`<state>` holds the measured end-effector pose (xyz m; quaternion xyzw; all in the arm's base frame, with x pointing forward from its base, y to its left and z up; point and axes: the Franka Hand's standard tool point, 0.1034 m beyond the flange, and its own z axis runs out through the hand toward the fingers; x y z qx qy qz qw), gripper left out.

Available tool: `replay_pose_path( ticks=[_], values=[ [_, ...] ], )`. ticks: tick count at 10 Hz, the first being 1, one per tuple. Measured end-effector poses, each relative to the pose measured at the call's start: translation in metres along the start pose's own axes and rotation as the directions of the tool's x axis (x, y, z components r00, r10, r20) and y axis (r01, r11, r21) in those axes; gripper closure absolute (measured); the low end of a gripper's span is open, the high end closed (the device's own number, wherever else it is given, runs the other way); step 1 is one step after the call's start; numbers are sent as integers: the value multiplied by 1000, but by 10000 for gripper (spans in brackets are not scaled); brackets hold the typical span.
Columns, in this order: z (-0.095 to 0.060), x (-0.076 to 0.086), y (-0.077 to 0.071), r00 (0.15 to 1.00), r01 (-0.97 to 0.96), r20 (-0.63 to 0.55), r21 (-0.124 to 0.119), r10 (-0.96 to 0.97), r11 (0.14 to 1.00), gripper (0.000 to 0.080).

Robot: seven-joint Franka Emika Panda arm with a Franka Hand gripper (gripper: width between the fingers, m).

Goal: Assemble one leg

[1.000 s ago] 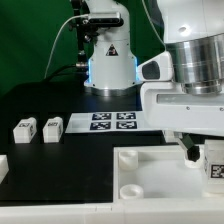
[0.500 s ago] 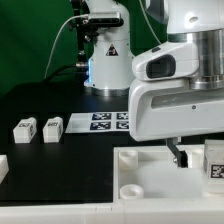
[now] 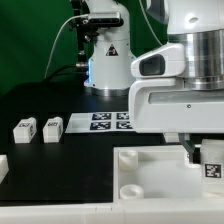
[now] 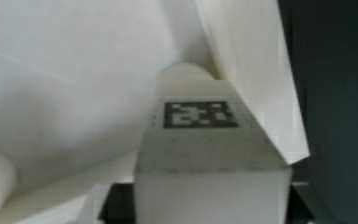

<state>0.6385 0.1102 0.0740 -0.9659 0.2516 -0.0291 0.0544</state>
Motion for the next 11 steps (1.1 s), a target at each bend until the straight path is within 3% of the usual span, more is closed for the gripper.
replay_pose_path(
  ticks=[1, 3, 4, 5, 6, 7, 10, 11],
  values=[
    [0, 0, 2, 976, -217, 2, -8, 217, 976, 509],
    [0, -1, 5, 814, -580, 12, -20, 580, 814, 509],
    [1, -3, 6, 659, -752, 37, -15, 752, 659, 509],
    [2, -6, 8, 389, -921, 77, 4, 918, 390, 506],
    [2, -7, 8, 295, -955, 93, -3, 951, 296, 506],
    [1, -6, 9, 217, -975, 107, -26, 970, 220, 506],
    [2, -6, 9, 248, -967, 115, -27, 962, 253, 472],
    [2, -7, 10, 274, -960, 116, -24, 955, 279, 303]
  ],
)
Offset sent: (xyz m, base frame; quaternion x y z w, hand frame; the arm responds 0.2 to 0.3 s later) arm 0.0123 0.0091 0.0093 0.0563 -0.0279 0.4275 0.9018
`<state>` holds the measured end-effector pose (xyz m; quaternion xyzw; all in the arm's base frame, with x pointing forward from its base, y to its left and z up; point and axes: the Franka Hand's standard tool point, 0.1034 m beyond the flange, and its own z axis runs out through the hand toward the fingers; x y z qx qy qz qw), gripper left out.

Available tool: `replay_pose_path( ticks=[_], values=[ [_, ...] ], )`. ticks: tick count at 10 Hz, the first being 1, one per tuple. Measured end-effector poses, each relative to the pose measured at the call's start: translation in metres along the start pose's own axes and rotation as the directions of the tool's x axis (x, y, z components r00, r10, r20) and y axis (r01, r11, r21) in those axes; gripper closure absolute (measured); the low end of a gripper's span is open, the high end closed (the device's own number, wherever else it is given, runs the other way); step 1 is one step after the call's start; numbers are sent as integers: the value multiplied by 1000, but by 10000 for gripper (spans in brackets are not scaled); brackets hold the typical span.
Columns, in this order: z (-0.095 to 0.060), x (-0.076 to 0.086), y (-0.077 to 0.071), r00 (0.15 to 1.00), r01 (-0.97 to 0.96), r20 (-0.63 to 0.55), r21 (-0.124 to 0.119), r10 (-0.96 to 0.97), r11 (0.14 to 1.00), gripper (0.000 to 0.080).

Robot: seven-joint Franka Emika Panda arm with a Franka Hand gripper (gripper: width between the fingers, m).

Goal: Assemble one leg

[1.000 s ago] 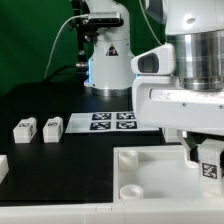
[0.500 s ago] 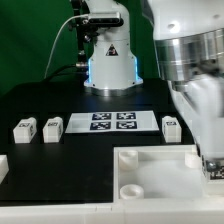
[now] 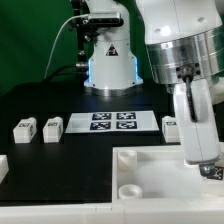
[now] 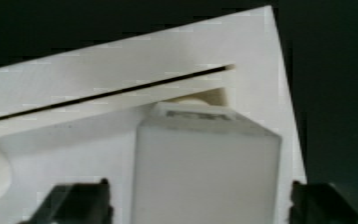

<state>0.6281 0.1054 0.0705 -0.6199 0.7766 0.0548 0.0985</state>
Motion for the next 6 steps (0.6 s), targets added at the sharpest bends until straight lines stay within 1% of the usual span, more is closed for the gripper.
replay_pose_path(
  ticks=[1, 2, 3, 4, 5, 6],
  values=[
    [0, -1, 1, 1000, 4, 0, -1, -4, 1000, 194],
    [1, -3, 0, 976, 218, 1, 3, -218, 976, 194],
    [1, -1, 0, 934, 358, 1, 3, -358, 934, 163],
    [1, -1, 0, 913, 409, 1, 2, -409, 913, 153],
    [1, -1, 0, 869, 495, -1, 1, -495, 869, 153],
    [1, 0, 0, 802, 597, -3, 1, -597, 802, 150]
  ],
)
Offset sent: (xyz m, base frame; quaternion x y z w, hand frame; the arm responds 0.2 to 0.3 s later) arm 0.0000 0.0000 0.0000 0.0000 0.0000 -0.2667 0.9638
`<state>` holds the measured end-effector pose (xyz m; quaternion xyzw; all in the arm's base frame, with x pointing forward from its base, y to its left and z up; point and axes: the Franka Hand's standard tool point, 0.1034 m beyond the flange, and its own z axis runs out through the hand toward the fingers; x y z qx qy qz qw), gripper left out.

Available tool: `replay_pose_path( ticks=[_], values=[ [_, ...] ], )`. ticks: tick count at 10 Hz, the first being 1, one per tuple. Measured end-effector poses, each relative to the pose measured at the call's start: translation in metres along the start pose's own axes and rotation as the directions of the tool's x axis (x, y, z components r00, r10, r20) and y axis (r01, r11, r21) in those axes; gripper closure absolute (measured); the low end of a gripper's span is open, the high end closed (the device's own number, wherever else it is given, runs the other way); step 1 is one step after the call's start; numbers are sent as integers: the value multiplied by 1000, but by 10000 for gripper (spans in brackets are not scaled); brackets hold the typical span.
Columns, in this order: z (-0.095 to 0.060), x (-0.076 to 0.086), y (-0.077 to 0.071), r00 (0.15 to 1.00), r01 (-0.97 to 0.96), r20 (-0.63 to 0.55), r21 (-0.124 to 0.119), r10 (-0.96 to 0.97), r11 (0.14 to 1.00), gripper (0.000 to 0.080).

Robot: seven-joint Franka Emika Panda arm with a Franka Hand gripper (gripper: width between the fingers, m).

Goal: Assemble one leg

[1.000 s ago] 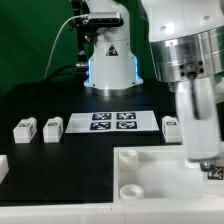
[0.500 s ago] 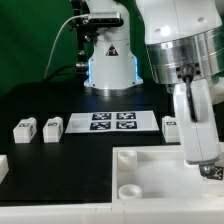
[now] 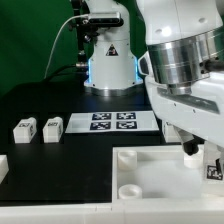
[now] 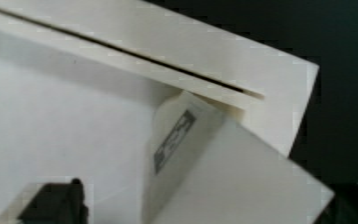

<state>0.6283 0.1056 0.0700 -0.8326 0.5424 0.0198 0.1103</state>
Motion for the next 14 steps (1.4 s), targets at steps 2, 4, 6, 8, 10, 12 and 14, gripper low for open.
replay_pose_path(
  ticks=[2, 4, 6, 8, 10, 12, 14],
  values=[
    [1, -5, -1, 931, 365, -6, -65, -366, 929, 150],
    [4, -14, -4, 757, 652, 12, -79, -653, 754, 150],
    [5, -13, -3, 660, 749, 20, -87, -751, 656, 150],
    [5, -13, -3, 686, 725, 17, -88, -727, 683, 427],
    [5, -14, -4, 828, 559, 0, -86, -561, 825, 505],
    [4, -14, -5, 919, 393, -16, -81, -395, 916, 505],
    [0, -15, -10, 997, -68, -48, -79, 64, 995, 505]
  ],
)
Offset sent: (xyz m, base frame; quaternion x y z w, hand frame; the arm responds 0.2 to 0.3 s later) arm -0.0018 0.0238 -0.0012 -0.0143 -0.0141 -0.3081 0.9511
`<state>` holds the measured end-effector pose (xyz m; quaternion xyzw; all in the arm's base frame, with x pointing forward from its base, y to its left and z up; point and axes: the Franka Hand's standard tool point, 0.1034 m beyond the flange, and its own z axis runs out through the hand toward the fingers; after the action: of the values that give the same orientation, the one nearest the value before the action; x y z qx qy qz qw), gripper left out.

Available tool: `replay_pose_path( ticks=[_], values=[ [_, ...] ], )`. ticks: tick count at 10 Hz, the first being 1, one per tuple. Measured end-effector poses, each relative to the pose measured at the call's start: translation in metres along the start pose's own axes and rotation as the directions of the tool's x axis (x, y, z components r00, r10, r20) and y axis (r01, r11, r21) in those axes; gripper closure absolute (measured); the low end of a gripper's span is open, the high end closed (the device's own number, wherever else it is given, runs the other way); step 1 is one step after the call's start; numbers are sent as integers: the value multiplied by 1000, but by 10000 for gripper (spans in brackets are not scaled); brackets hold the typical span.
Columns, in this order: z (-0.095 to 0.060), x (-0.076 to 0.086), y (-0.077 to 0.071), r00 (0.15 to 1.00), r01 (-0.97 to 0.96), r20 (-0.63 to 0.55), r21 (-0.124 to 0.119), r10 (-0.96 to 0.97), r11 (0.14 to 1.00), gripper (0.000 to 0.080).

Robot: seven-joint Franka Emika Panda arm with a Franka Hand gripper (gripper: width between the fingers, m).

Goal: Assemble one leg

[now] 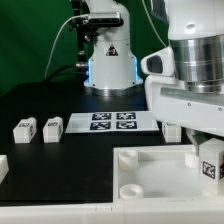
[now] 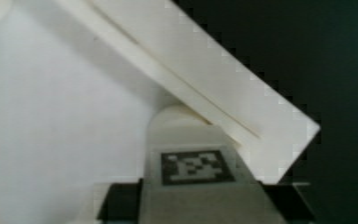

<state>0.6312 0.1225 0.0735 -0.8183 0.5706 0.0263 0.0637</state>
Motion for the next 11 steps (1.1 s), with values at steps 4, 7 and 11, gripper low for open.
replay_pose_path(
  ticks=[4, 7, 11],
  values=[
    [6, 0, 1, 824, -566, 49, 25, 564, 824, 505],
    [6, -2, 1, 807, -590, 55, 22, 588, 807, 290],
    [6, 4, 3, 958, -287, 43, 38, 285, 957, 158]
  ],
)
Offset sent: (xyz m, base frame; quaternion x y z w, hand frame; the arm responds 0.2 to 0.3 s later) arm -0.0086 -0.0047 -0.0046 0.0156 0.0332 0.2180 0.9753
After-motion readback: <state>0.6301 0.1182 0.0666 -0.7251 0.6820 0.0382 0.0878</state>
